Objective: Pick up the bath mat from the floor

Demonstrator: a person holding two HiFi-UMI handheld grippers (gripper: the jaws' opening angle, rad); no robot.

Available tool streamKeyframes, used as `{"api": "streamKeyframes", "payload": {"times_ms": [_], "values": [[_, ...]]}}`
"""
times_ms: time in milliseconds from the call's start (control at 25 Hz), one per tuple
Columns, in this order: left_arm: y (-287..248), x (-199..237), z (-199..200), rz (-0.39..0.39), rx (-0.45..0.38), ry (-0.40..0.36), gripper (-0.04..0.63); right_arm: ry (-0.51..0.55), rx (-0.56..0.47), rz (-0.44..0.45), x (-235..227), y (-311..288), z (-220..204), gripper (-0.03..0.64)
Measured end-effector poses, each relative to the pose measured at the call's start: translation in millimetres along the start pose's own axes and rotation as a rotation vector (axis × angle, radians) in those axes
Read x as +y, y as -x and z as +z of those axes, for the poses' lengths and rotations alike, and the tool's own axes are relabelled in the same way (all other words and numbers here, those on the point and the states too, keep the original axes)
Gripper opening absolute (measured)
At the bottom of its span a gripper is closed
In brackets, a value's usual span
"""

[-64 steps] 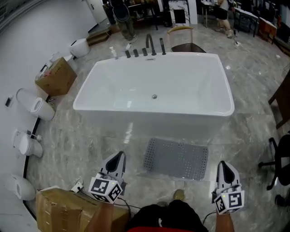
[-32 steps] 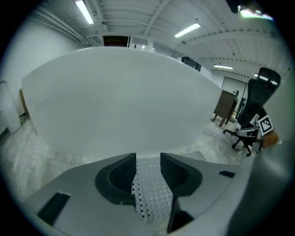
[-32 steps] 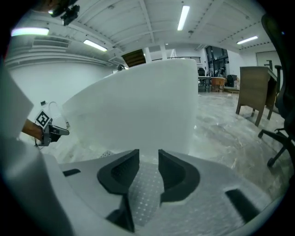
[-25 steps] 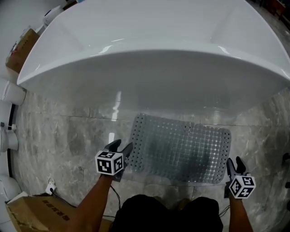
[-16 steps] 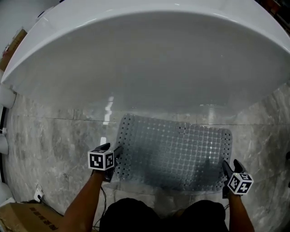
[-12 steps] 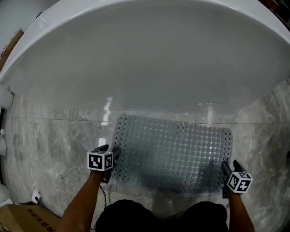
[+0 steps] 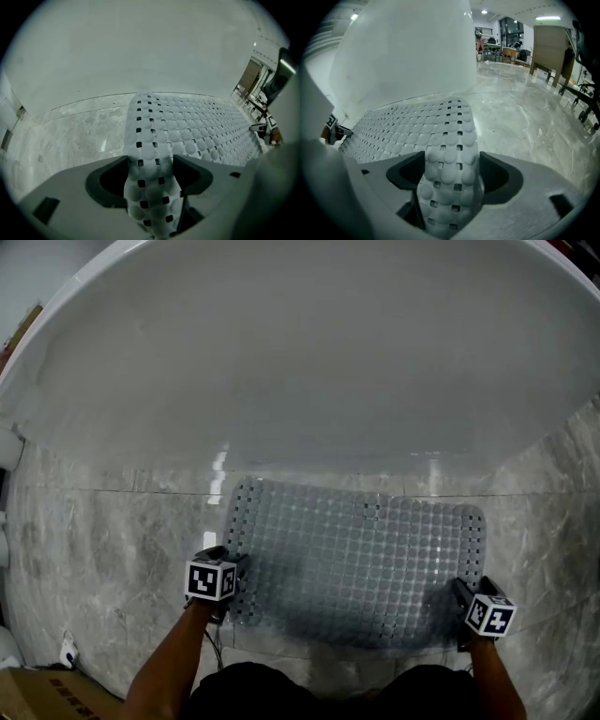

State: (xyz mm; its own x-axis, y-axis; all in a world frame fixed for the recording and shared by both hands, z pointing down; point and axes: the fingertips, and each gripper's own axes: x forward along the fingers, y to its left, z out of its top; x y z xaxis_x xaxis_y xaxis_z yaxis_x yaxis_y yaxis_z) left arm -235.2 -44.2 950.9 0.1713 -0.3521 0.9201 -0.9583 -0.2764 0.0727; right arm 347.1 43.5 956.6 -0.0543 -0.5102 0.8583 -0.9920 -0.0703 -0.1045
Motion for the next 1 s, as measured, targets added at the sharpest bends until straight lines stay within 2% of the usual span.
{"api": "streamKeyframes", "payload": {"times_ms": [160,320,360,480,520,640,840,1000], "values": [[3.3,2.6,3.0,0.010,-0.024,-0.009,0.282,0.005,-0.016,-0.030,1.8,0.5,-0.6,0.350],[5.0,2.3,3.4,0.017,-0.060,-0.008,0.277,0.017,-0.018,-0.010,11.1,1.3,0.7,0.256],[5.6,-0.5,4.4,0.011,-0.072,-0.012,0.267,0.023,-0.017,-0.004,13.6,1.1,0.9,0.236],[7.8,-13.9,7.8,-0.016,-0.104,-0.038,0.163,0.035,-0.017,0.036,23.8,1.4,3.2,0.181],[8.3,-17.1,8.2,-0.027,-0.110,-0.041,0.142,0.032,-0.024,0.052,28.6,2.4,4.9,0.138],[10.9,-22.4,9.9,-0.070,-0.127,-0.039,0.118,0.008,-0.062,0.092,40.8,9.6,12.7,0.060],[25.3,-31.2,20.3,-0.157,-0.220,0.007,0.075,-0.008,-0.140,0.175,54.8,27.9,25.7,0.049],[43.6,-38.3,26.4,-0.219,-0.297,0.061,0.069,0.003,-0.203,0.240,66.5,49.4,39.0,0.048]]}}
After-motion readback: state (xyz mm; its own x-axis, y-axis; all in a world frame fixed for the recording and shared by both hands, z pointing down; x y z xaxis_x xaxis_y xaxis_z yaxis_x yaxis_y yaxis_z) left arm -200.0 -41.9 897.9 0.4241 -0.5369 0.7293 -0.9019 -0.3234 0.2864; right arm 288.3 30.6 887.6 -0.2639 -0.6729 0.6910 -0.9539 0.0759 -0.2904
